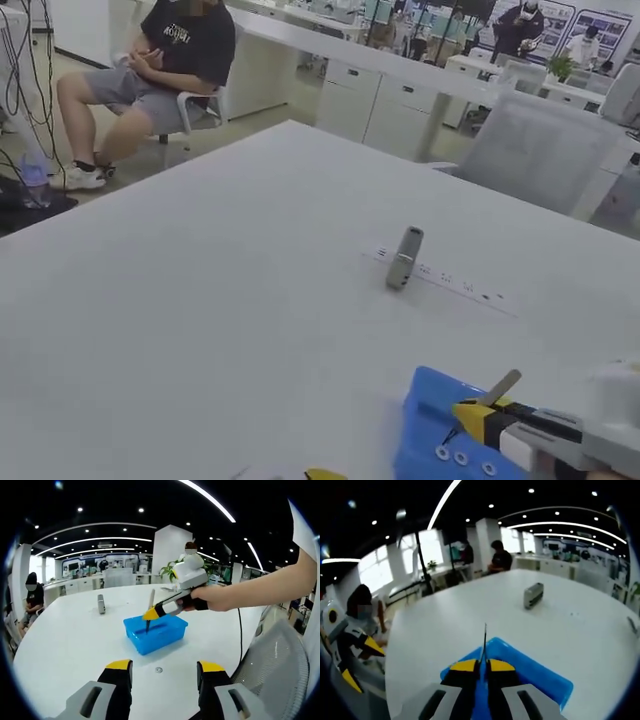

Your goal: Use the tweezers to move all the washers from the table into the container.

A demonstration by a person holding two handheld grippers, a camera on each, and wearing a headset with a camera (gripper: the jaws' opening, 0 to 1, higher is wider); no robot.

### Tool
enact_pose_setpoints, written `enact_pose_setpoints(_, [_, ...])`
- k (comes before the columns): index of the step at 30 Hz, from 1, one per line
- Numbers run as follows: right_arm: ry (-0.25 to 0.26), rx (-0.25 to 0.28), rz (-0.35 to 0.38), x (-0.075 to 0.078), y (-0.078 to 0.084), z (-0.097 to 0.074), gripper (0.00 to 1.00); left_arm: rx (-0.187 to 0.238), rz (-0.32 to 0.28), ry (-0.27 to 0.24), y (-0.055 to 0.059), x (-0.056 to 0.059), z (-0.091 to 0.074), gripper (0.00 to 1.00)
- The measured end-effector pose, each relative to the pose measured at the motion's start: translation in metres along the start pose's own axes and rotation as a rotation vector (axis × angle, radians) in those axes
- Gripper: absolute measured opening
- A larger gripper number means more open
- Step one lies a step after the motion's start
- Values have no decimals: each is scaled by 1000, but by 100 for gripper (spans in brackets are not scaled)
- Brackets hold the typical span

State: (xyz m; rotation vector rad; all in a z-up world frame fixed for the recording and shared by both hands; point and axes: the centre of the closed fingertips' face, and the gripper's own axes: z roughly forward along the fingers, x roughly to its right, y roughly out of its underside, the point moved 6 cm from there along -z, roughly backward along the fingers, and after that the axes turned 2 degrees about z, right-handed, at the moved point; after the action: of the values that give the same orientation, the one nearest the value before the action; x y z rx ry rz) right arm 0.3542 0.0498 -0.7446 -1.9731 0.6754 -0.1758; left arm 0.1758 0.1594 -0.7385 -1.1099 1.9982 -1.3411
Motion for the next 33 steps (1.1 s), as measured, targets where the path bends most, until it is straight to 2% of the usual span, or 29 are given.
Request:
enact_pose_setpoints(5, [-28, 52, -4, -14, -11, -13, 4, -1, 2, 1, 0, 0, 0, 50])
enact_pose_setpoints(9, [-94, 58, -9, -37, -12, -19, 4, -3, 5, 1, 0, 0, 0, 50])
enact_pose_setpoints(11, [-109, 42, -22, -45, -7, -19, 4, -3, 5, 1, 0, 0, 0, 50])
enact_pose_setpoints(15, [-161, -25, -65, -66, 11, -15, 4, -2, 5, 1, 1, 0, 0, 50])
enact_pose_setpoints(17, [-178, -43, -63, -73, 20, -11, 4, -3, 6, 0, 1, 0, 0, 50])
enact_pose_setpoints(26, [-183, -89, 19, -73, 47, 2, 4, -8, 8, -4, 1, -1, 1, 49])
enact_pose_setpoints(33, [-174, -121, 19, -72, 59, 5, 4, -10, 10, -4, 1, -1, 1, 49])
